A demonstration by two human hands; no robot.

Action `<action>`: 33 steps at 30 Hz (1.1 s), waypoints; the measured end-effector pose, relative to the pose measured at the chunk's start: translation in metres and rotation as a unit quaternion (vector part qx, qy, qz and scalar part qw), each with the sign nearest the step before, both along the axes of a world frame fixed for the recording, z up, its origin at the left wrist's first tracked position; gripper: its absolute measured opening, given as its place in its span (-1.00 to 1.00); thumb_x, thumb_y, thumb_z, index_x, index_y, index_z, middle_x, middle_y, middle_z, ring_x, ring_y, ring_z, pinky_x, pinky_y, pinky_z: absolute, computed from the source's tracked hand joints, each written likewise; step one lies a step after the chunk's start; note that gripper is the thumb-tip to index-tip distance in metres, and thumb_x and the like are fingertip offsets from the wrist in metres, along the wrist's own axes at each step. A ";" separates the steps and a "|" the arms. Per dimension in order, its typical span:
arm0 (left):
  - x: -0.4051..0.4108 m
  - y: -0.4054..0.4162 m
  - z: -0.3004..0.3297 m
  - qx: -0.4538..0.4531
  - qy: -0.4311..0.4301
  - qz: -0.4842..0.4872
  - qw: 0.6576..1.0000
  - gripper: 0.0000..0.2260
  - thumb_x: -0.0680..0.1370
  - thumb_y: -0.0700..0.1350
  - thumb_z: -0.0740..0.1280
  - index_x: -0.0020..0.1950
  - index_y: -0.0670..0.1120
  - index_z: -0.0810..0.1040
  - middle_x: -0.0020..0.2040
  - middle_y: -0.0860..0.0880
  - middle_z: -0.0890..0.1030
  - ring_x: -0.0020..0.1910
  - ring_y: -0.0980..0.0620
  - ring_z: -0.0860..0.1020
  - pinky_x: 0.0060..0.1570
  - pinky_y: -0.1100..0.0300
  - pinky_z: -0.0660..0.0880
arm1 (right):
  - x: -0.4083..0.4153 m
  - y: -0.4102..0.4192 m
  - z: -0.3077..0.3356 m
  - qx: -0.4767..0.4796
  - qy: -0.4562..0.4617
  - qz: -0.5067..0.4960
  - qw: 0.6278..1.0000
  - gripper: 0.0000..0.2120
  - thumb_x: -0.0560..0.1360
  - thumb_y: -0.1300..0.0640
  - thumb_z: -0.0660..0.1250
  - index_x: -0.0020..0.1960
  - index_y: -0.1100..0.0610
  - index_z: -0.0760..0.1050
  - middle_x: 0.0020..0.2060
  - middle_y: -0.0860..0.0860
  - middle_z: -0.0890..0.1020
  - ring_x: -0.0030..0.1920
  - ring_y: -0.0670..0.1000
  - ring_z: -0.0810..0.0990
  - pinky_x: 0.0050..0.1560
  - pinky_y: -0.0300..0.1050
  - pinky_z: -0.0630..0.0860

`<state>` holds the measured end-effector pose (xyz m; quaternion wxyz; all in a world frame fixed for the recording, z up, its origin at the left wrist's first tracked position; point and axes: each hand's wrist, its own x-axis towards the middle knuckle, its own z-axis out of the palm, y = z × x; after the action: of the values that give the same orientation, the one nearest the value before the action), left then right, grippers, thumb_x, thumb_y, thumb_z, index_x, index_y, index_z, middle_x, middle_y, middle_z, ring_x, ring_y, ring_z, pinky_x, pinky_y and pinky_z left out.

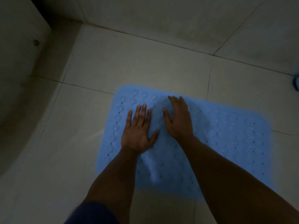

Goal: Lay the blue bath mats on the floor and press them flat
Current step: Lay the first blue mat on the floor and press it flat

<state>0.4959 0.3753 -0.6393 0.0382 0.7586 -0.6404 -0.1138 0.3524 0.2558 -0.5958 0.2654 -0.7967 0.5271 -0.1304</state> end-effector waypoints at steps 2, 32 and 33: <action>0.000 0.000 -0.001 0.000 0.012 -0.004 1.000 -0.24 0.66 0.34 -0.01 0.71 -0.10 -0.04 0.71 -0.13 -0.10 0.69 -0.11 -0.17 0.64 -0.21 -0.11 | -0.001 -0.002 0.001 -0.002 -0.006 -0.008 1.000 -0.52 0.65 -0.08 0.19 0.54 0.00 0.29 0.52 0.02 0.36 0.60 0.04 0.13 0.51 0.05 0.15; 0.104 0.106 0.018 -0.027 -0.007 0.250 0.968 -0.47 0.67 0.08 0.03 0.59 -0.09 0.36 0.62 -0.18 0.29 0.66 -0.25 0.10 0.56 -0.25 0.16 | 0.132 0.105 -0.040 -0.101 0.176 0.206 0.957 -0.21 0.63 -0.30 -0.03 0.64 0.21 -0.07 0.63 0.18 -0.12 0.63 0.15 -0.20 0.56 0.30 -0.06; 0.105 0.106 0.018 -0.030 -0.005 0.253 0.967 -0.47 0.67 0.09 0.03 0.59 -0.08 0.35 0.63 -0.18 0.29 0.66 -0.24 0.09 0.56 -0.25 0.14 | 0.131 0.106 -0.039 -0.100 0.176 0.206 0.957 -0.20 0.62 -0.31 -0.04 0.64 0.21 -0.08 0.63 0.18 -0.13 0.63 0.15 -0.20 0.56 0.30 -0.06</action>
<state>0.6005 0.4817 -0.6209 0.0856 0.8950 -0.4308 -0.0774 0.4832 0.3619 -0.6352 0.1084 -0.9208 0.3742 0.0168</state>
